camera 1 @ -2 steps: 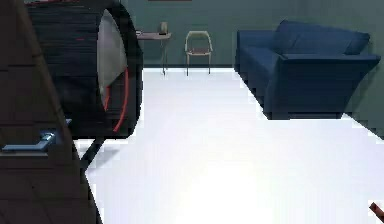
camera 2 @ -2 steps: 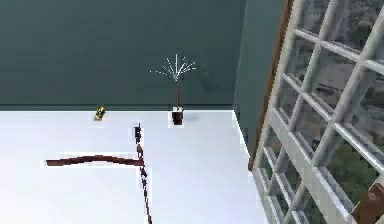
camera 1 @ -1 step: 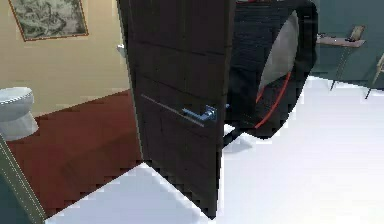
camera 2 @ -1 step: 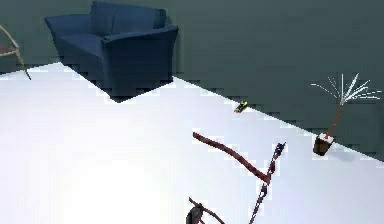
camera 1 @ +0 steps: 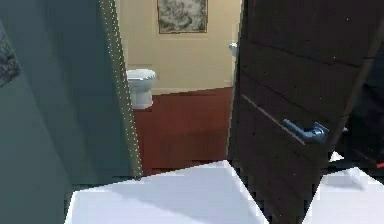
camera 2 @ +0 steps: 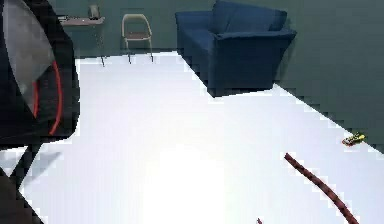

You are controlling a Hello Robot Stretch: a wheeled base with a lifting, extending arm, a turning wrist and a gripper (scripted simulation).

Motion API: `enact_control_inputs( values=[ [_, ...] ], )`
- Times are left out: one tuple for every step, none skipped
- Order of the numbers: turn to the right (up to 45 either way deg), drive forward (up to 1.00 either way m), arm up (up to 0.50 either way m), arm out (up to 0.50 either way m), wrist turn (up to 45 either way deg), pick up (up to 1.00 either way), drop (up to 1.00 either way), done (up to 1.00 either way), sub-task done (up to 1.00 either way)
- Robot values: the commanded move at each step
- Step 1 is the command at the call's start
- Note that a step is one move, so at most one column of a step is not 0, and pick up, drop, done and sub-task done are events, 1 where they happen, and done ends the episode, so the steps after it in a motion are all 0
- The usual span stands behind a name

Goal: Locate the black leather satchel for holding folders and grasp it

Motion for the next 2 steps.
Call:
enact_control_inputs(
  values=[
    [0.0, 1.00, 0.00, 0.00, 0.0, 0.00, 0.00, 0.00, 0.00],
    [0.0, 1.00, 0.00, 0.00, 0.0, 0.00, 0.00, 0.00, 0.00]
  ],
)
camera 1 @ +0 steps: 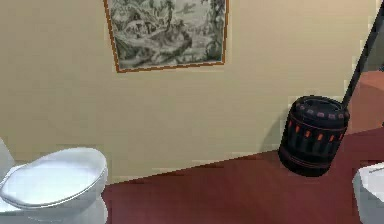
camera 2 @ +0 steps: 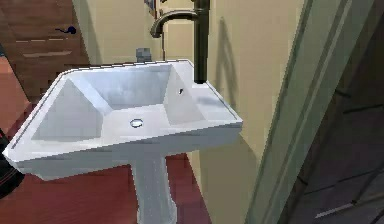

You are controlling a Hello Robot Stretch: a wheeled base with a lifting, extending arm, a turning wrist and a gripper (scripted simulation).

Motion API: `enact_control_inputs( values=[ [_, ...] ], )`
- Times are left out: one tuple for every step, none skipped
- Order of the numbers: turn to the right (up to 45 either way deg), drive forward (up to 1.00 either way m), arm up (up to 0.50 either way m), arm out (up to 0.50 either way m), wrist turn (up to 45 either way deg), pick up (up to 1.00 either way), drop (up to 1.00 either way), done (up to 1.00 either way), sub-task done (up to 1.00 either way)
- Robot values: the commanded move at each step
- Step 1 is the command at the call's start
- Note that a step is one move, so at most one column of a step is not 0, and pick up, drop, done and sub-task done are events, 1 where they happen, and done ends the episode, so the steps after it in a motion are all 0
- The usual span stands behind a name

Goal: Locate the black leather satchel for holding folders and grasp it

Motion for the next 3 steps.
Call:
enact_control_inputs(
  values=[
    [-6.0, 0.00, 0.00, 0.00, 0.0, 0.00, 0.00, 0.00, 0.00],
    [0.0, 0.30, 0.00, 0.00, 0.0, 0.00, 0.00, 0.00, 0.00],
    [33.0, 0.00, 0.00, 0.00, 0.0, 0.00, 0.00, 0.00, 0.00]
  ],
)
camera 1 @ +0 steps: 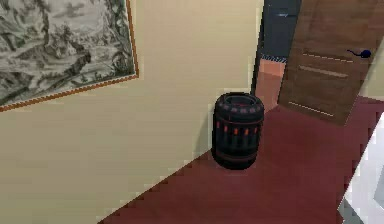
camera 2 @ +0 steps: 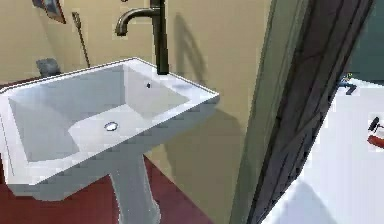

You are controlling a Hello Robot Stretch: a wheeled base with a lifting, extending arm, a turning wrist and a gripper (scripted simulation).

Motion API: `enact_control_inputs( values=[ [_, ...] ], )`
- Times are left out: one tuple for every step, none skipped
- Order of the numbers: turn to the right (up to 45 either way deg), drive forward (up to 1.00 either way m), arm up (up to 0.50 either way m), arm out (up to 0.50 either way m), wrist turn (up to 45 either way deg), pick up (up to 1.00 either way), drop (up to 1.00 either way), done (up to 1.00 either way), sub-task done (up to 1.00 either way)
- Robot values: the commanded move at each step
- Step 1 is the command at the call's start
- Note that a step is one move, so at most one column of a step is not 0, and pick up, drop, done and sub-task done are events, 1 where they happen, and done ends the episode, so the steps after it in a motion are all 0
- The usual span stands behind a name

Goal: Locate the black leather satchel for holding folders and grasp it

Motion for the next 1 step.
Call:
enact_control_inputs(
  values=[
    [0.0, 0.45, 0.00, 0.00, 0.0, 0.00, 0.00, 0.00, 0.00]
  ],
)
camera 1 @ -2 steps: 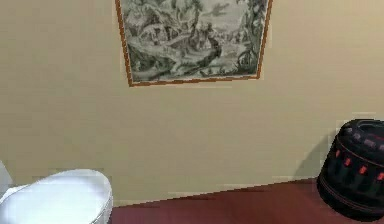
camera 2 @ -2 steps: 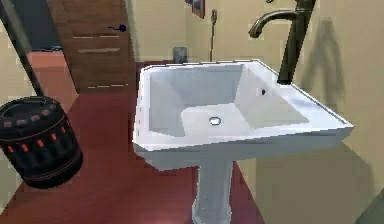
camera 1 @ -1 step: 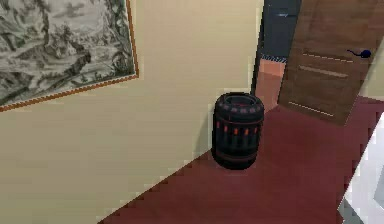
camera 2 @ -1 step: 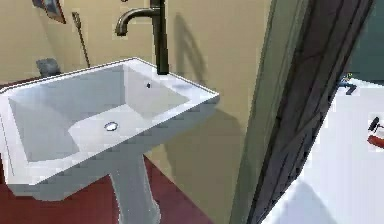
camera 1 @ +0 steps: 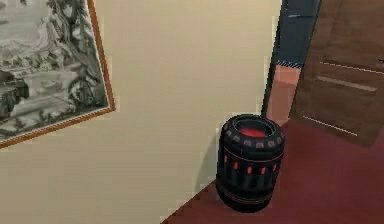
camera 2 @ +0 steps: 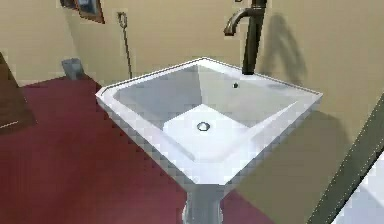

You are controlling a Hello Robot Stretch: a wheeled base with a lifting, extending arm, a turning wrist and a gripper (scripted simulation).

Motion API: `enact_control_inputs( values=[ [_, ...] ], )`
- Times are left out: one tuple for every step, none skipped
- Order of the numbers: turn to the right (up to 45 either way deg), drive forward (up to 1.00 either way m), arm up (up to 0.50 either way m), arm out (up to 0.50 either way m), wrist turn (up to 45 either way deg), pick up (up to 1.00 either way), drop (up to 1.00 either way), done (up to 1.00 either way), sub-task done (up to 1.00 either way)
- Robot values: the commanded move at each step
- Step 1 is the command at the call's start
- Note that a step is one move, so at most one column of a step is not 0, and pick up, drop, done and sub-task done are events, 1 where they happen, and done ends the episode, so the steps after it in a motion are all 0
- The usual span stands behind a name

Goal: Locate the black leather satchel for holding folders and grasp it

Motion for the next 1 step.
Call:
enact_control_inputs(
  values=[
    [39.0, 0.00, 0.00, 0.00, 0.0, 0.00, 0.00, 0.00, 0.00]
  ],
)
